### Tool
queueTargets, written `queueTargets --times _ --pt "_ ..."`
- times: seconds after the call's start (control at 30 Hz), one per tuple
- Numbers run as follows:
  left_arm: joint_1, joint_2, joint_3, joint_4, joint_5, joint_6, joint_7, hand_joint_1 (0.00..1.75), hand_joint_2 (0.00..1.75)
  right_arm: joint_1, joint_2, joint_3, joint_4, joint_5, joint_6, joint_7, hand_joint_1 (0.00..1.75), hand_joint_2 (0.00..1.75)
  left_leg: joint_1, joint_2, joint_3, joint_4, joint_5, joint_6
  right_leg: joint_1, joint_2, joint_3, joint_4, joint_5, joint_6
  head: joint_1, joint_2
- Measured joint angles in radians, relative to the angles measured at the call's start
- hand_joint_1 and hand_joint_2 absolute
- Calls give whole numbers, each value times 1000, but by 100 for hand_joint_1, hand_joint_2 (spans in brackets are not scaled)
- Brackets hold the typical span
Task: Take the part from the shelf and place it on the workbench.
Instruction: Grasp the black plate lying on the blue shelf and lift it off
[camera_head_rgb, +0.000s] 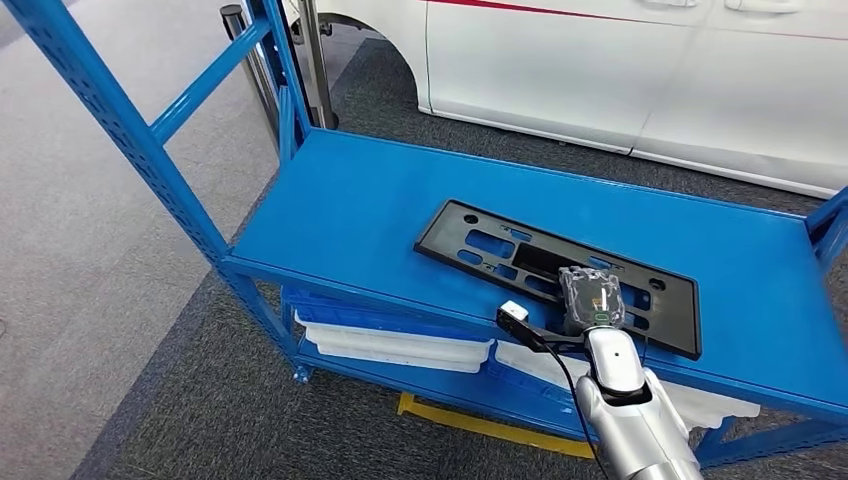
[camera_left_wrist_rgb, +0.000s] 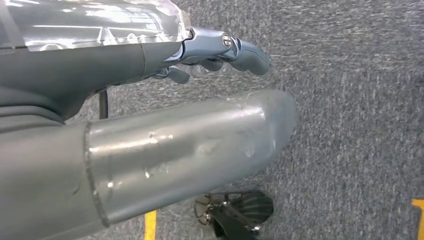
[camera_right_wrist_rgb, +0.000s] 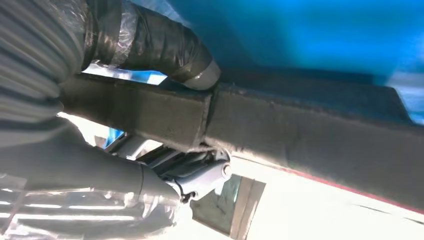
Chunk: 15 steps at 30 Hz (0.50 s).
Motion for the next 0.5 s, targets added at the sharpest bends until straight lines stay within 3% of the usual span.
queueTargets --times 0.1,0.17,0.27,0.3,0.33,0.37,0.43,0.5 --pt "1 -4 4 0 8 -3 -34 0 0 54 17 -4 -80 -179 -36 -101 175 175 -2 0 6 -17 2 11 3 3 -3 1 1 14 0 0" --pt "1 -12 8 0 19 -3 -72 0 0 123 39 -3 -197 -389 -61 -223 175 175 3 1 8 -25 8 23 1 3 -12 24 -21 22 0 0" --pt "2 -26 18 -1 32 1 -110 0 0 247 81 17 -428 -750 -86 -369 175 175 5 2 9 -30 9 36 -4 3 -87 193 -116 33 0 0" --pt "3 -31 21 -1 34 2 -113 0 0 281 93 26 -491 -814 -89 -380 175 175 4 1 10 -30 8 37 -7 2 -116 252 -138 36 1 0" --pt "3 -34 24 -1 36 3 -115 0 0 309 102 32 -540 -845 -90 -382 175 175 3 1 10 -29 8 37 -9 2 -130 280 -139 37 0 0" --pt "3 -38 26 -2 36 3 -116 0 0 334 109 36 -578 -861 -90 -389 175 175 3 0 10 -29 7 37 -10 2 -128 272 -123 38 0 0" --pt "3 -45 30 -2 37 3 -116 0 0 380 114 37 -640 -917 -88 -429 175 175 3 -4 12 -27 4 34 -11 -1 -69 150 -55 32 1 0" --pt "4 -52 35 -2 40 6 -111 0 0 428 123 38 -711 -1026 -80 -489 175 175 -2 -6 11 -23 -1 25 -6 -4 -12 32 -14 23 0 0"
